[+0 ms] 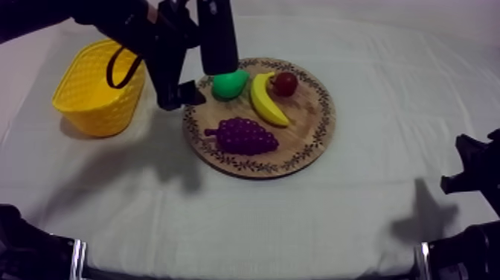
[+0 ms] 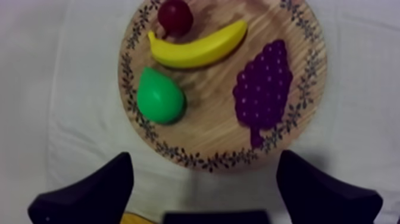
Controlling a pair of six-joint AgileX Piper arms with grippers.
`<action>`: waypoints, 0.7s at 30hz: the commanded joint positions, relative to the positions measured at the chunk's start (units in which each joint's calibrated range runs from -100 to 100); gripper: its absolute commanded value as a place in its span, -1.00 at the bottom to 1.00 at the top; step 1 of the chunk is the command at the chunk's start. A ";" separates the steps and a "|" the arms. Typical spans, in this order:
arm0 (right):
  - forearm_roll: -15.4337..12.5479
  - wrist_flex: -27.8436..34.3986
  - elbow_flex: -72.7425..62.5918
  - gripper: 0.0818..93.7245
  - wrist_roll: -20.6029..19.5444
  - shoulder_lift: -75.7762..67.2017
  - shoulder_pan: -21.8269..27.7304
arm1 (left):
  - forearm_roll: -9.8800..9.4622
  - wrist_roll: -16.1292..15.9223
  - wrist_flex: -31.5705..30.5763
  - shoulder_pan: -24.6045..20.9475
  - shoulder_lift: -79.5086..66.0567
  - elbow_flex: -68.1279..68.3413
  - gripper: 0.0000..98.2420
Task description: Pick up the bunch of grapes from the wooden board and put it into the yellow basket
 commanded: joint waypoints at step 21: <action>-0.01 0.08 -0.01 -0.99 0.01 0.02 -0.01 | -0.19 1.44 -9.97 1.41 5.84 8.01 0.97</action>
